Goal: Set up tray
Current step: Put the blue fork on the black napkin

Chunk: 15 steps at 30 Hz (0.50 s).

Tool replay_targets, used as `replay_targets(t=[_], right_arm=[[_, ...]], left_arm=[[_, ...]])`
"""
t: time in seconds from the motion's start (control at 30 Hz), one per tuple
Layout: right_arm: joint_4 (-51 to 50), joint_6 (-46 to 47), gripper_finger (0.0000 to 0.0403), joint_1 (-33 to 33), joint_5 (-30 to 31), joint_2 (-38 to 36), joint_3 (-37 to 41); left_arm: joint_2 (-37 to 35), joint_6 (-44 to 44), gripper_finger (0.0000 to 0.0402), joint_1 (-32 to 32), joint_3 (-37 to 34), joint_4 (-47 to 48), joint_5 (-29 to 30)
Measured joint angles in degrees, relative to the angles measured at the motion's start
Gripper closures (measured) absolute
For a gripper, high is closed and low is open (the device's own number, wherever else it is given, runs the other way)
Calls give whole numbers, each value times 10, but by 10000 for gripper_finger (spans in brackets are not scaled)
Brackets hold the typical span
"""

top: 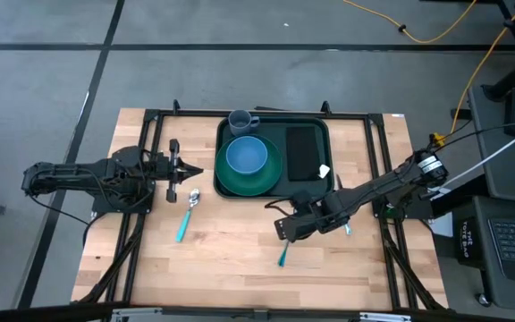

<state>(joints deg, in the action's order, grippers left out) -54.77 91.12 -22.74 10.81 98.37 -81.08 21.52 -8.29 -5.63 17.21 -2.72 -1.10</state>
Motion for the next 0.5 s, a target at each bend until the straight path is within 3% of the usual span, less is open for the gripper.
replay_targets(t=[0.3, 0.5], right_arm=[[1, -3, 383, 0, 2, 0, 0], [2, -1, 368, 0, 36, 1, 0]], left_arm=[[0, 0, 397, 0, 0, 0, 0], [0, 0, 399, 0, 0, 0, 0]])
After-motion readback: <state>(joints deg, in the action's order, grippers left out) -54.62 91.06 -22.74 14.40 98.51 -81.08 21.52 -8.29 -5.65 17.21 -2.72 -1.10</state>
